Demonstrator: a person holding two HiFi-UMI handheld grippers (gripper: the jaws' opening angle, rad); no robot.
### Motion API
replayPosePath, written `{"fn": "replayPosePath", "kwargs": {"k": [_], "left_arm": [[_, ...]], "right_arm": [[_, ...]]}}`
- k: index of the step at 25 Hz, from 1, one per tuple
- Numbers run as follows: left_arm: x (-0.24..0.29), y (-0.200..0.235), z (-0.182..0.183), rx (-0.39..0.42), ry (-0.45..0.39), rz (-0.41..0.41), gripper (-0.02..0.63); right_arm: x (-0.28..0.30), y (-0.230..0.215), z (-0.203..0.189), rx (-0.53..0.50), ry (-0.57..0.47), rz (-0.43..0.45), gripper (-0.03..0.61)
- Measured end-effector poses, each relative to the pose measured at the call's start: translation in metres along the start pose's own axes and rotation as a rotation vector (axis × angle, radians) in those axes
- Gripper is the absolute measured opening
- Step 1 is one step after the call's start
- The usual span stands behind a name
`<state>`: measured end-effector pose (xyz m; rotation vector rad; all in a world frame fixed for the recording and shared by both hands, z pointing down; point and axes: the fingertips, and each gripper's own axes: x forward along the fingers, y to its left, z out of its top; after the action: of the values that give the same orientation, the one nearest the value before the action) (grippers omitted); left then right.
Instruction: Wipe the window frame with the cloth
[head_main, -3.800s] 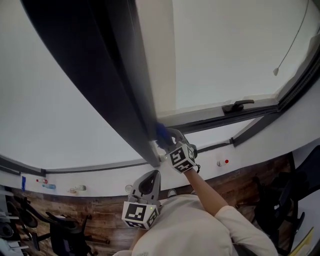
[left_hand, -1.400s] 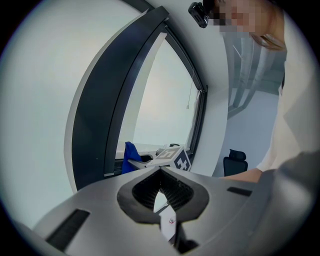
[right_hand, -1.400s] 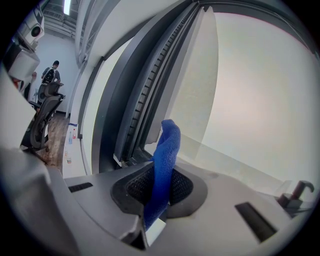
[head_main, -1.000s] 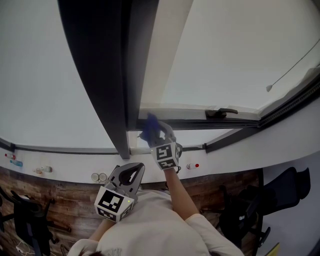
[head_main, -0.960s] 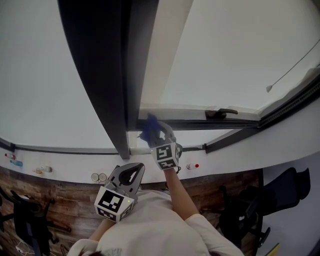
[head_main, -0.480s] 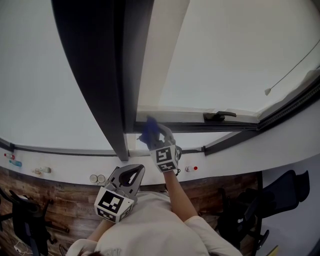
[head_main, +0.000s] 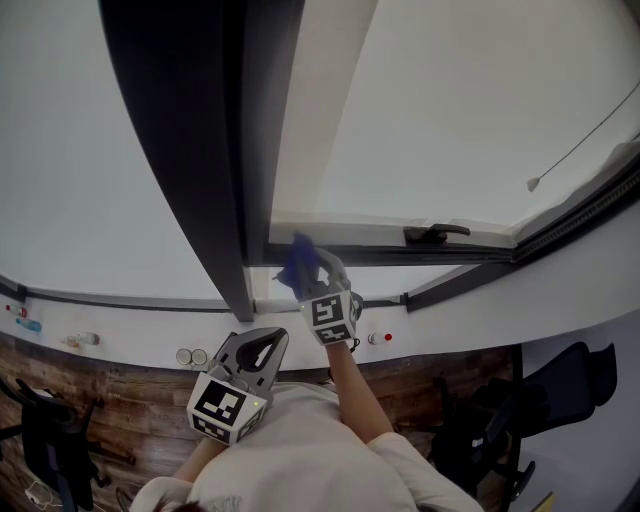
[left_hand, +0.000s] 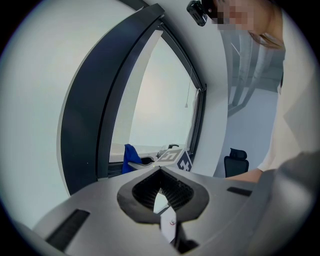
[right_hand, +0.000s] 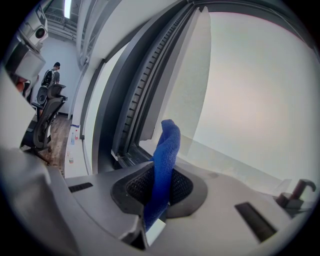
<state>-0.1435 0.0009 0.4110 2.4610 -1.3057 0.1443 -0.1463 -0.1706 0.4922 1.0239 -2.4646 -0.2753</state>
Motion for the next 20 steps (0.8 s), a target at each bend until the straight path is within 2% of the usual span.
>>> {"fn": "replayPosePath", "kwargs": {"k": [20], "left_arm": [[0.002, 0.002, -0.002, 0.006, 0.003, -0.012, 0.008]], "right_arm": [[-0.009, -0.02, -0.01, 0.022, 0.02, -0.065, 0.044]]}}
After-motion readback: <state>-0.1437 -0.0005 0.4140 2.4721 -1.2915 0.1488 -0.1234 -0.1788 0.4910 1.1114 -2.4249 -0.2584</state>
